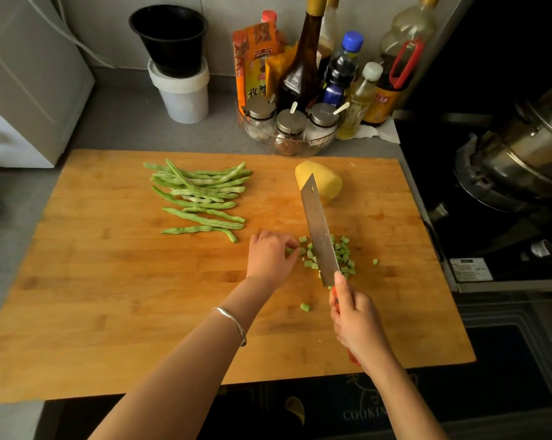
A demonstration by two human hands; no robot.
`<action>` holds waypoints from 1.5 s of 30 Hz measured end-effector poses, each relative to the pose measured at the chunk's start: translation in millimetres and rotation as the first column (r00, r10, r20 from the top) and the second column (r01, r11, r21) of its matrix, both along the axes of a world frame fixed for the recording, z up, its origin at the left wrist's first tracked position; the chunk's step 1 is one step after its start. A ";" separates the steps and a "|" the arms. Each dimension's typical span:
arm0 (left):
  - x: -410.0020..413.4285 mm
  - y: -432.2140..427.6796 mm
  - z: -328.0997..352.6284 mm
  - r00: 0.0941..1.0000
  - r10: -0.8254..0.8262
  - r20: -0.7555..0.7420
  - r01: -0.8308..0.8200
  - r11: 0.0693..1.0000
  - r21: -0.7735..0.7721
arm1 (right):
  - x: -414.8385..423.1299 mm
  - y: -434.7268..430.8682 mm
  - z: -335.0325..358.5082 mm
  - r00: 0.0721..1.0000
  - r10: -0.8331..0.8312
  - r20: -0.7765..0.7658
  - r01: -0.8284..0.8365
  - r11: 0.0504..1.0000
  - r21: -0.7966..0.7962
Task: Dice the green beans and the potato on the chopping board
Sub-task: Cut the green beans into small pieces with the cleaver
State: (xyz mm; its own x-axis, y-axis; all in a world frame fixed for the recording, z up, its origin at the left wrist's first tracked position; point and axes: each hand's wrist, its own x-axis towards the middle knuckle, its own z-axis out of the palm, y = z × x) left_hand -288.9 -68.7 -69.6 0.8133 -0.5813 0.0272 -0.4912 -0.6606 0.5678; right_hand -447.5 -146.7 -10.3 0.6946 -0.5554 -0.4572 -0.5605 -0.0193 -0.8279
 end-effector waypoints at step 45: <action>-18.5 40.2 -23.2 1.000 -0.009 0.020 0.013 0.985 -0.171 | -18.0 -7.7 -0.3 0.996 0.077 -0.037 -0.072 0.990 0.125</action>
State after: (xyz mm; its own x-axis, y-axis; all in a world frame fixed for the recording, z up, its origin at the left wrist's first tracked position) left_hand -307.3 -28.5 -92.8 0.8053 -0.5756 0.1421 -0.5094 -0.5490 0.6627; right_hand -465.6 -154.4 -10.6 0.7105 -0.4403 -0.5489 -0.5957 0.0389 -0.8023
